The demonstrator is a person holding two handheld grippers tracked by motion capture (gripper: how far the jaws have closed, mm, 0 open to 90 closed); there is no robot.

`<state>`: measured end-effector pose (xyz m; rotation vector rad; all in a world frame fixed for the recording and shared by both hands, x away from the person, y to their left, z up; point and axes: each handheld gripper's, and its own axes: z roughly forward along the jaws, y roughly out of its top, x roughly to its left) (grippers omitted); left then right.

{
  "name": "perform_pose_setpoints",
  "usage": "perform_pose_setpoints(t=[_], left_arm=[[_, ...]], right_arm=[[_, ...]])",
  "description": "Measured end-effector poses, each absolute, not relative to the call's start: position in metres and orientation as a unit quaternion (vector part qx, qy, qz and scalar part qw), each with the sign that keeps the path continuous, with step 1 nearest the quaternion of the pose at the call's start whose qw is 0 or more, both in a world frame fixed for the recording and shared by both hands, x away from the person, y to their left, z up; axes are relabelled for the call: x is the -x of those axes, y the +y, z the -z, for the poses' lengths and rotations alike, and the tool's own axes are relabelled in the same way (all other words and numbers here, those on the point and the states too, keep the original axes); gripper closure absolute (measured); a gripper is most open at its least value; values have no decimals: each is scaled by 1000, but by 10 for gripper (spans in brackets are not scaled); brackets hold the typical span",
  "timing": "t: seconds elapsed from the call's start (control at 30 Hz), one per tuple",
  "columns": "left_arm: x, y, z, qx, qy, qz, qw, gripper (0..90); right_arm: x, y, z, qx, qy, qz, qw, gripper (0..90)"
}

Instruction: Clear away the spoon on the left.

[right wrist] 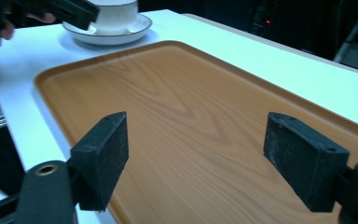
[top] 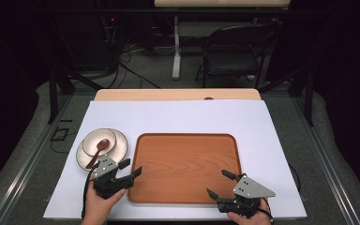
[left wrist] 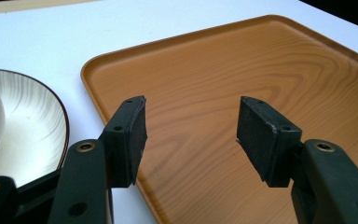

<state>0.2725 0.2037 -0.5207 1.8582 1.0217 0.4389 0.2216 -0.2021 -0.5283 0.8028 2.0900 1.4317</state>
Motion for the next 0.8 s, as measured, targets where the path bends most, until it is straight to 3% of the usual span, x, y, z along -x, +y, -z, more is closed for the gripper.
perform_pose_setpoints(t=[0.23,0.8], left_arm=[[-269,205,517,-760,418,-200,456,399],[-266,221,507,-740,471,-225,424,627]], right_arm=[[-223,-204,529,-300,762,-522,239,196],[-223,-203,530,-299,767,-515,240,209]])
